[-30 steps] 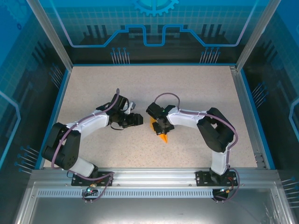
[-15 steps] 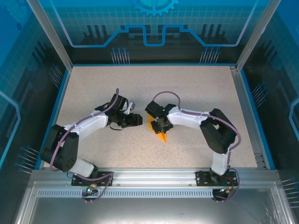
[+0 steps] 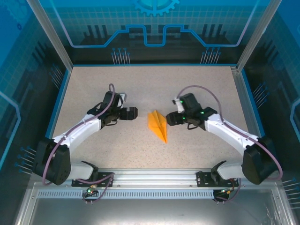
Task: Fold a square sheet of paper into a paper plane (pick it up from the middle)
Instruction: Reset both arms
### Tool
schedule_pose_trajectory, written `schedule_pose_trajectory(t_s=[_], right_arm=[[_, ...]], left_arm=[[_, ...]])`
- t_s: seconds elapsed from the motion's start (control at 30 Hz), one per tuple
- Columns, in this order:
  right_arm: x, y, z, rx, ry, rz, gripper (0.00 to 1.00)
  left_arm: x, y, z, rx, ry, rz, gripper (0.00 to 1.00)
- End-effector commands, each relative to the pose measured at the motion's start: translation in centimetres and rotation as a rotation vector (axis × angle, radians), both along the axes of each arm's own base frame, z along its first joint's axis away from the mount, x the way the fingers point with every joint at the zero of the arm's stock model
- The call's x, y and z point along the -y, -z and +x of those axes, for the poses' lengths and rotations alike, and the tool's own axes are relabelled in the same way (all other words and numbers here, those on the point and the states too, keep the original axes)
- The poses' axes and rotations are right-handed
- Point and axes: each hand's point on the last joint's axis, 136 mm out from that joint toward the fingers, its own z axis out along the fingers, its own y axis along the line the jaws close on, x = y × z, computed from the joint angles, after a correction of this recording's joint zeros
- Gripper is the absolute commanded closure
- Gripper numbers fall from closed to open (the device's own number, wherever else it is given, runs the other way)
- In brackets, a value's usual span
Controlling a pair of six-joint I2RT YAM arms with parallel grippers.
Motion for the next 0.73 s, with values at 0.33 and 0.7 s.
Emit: schedule_pose_trajectory(t_s=[0.33, 0.7], right_arm=[[13.4, -0.6, 6.6, 0.406, 0.287, -0.120, 0.01], [14.9, 0.7, 8.0, 0.450, 0.296, -0.063, 0.01]], left_arm=[[-11.6, 1.0, 4.4, 0.216, -0.317, 0.237, 0.01], [-11.6, 2.2, 6.1, 0.243, -0.284, 0.238, 0.01]])
